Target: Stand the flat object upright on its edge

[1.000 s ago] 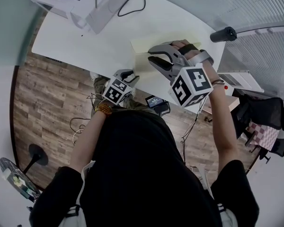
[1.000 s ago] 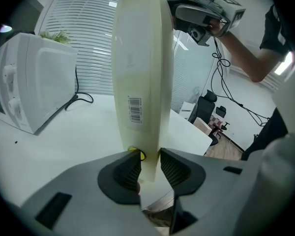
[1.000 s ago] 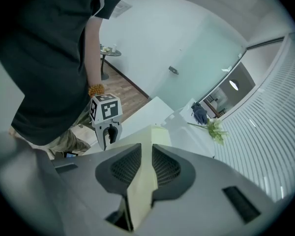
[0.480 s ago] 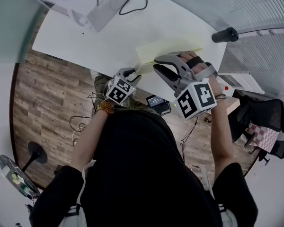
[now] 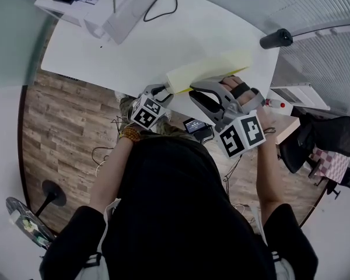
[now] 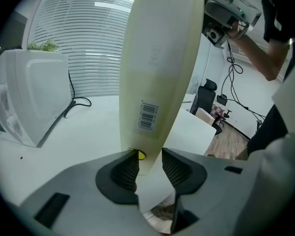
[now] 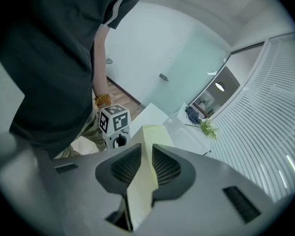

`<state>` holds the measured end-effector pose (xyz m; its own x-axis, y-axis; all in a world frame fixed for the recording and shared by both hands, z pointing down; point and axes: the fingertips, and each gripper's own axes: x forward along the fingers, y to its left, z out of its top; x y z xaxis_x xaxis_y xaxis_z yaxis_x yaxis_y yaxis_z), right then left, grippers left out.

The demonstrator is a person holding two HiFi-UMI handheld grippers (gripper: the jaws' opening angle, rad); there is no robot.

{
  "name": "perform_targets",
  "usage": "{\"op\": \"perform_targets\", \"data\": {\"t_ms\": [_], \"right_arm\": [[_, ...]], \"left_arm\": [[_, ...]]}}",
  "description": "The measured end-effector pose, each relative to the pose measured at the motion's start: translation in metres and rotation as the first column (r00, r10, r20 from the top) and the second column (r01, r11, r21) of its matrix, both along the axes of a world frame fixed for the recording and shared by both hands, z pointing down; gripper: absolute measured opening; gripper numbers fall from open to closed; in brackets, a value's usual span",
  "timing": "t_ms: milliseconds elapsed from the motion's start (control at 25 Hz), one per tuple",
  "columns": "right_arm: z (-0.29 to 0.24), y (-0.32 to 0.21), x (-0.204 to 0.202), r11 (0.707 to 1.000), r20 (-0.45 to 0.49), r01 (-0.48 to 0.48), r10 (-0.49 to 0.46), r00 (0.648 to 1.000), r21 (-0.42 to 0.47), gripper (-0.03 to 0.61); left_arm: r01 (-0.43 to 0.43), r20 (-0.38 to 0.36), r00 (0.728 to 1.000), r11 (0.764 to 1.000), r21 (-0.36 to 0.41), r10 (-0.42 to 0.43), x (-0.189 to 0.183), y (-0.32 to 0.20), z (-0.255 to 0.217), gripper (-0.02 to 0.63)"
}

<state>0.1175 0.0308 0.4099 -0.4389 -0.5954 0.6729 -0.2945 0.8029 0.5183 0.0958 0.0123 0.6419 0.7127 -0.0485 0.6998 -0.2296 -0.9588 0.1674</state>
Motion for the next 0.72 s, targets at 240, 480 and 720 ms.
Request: {"op": "perform_targets", "data": {"t_ms": [240,480,720], "right_arm": [[-0.003,-0.004,0.003,0.997,0.049,-0.056,0.054,0.997,0.052,0.061],[-0.017,-0.012,0.017,0.967,0.191,-0.217,0.191,0.963,0.130,0.120],[-0.049,-0.010,0.087,0.752,0.587,-0.643,0.457,0.668,0.146,0.124]], "left_arm": [[-0.021,-0.045,0.999,1.000,-0.017,0.021,-0.014,0.001,-0.021,0.153],[0.099,-0.241,0.965,0.995,-0.009,-0.098,-0.032,-0.040,-0.082,0.165],[0.266,-0.520,0.804,0.957,-0.120,-0.289,-0.024,-0.119,-0.165,0.143]]}}
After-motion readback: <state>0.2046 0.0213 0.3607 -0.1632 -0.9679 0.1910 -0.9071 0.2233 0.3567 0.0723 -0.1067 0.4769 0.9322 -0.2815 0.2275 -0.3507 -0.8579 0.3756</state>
